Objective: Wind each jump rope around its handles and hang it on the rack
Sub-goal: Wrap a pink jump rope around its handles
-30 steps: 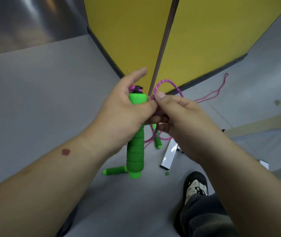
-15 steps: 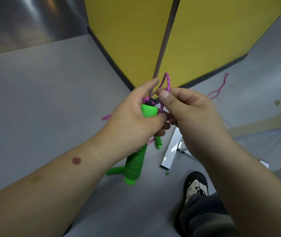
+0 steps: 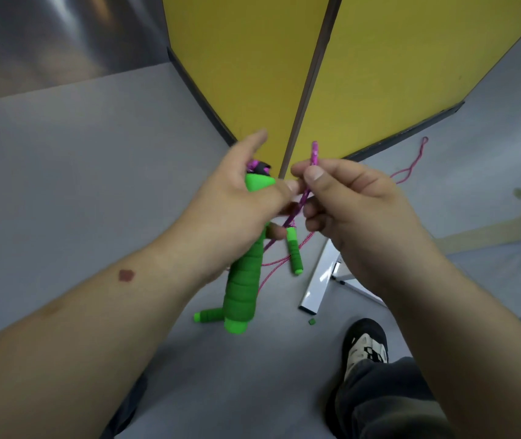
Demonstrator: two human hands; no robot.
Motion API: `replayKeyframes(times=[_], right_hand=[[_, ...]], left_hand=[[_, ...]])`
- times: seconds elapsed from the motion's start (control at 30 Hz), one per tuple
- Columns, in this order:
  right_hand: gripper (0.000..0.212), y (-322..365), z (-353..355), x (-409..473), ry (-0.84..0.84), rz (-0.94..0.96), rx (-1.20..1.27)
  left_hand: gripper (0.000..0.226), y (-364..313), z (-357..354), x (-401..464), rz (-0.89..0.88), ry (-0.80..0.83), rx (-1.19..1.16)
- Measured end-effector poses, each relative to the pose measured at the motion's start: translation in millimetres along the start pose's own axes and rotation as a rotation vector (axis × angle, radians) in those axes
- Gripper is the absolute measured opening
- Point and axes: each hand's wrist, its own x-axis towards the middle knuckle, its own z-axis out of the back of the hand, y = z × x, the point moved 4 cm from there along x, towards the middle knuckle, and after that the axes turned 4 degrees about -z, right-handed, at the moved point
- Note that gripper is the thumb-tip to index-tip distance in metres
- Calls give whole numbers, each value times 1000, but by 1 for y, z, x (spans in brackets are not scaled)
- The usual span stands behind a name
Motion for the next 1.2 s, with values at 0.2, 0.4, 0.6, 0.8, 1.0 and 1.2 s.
replayKeyframes(times=[0.2, 0.4, 0.6, 0.8, 1.0, 1.2], right_hand=[[24, -5, 2, 1, -52, -81, -89], [27, -5, -14, -8, 250, -183, -213], [21, 4, 4, 0, -45, 18, -71], [29, -11, -1, 1, 19, -149, -102], [21, -2, -10, -6, 170, -91, -177], [19, 2, 5, 0, -61, -39, 16]], left_hand=[[68, -3, -13, -4, -72, 58, -67], [62, -8, 20, 12, -82, -210, -244], [74, 2, -5, -1, 12, 44, 13], [58, -8, -8, -1, -73, -26, -89], [55, -9, 21, 11, -57, -255, -200], [66, -2, -15, -8, -20, 110, 61]])
